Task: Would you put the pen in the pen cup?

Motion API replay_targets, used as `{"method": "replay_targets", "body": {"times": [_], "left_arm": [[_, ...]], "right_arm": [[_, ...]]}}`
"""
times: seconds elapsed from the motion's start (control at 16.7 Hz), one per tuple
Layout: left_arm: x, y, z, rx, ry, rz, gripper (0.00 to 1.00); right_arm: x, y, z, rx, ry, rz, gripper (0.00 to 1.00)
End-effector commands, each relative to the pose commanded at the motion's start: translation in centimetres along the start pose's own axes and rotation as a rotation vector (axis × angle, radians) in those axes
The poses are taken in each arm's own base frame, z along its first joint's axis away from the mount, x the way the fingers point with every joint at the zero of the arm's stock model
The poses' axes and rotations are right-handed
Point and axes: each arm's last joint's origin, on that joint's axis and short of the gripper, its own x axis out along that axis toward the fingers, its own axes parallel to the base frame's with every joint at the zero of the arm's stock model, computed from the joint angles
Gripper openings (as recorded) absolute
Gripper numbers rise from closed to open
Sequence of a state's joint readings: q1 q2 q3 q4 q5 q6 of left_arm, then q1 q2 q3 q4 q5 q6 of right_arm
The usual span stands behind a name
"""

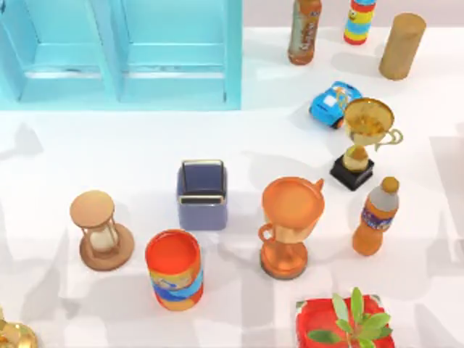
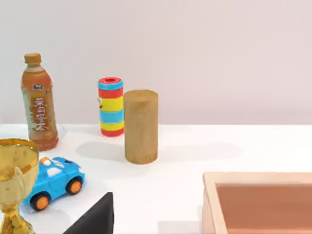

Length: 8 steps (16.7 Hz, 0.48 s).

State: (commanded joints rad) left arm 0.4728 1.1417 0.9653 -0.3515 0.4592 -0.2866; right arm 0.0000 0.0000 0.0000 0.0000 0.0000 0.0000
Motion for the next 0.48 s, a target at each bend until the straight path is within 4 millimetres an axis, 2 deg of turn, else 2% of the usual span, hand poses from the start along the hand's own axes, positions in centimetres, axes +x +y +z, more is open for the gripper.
{"method": "replay_targets", "body": {"times": [0.12, 0.24, 0.36, 0.48], "left_arm": [[3.6, 3.6, 2.2, -0.161, 0.108, 0.059, 1.00], [6.8, 7.8, 2.9, -0.324, 0.211, 0.124, 1.00], [9.4, 11.9, 2.2, -0.477, 0.308, 0.189, 1.00], [11.1, 15.2, 0.6, -0.609, 0.395, 0.250, 1.00]], "right_arm": [[0.0, 0.0, 0.0, 0.000, 0.000, 0.000, 1.00], [0.0, 0.0, 0.0, 0.000, 0.000, 0.000, 1.00], [0.0, 0.0, 0.0, 0.000, 0.000, 0.000, 1.00], [0.0, 0.0, 0.0, 0.000, 0.000, 0.000, 1.00]]}}
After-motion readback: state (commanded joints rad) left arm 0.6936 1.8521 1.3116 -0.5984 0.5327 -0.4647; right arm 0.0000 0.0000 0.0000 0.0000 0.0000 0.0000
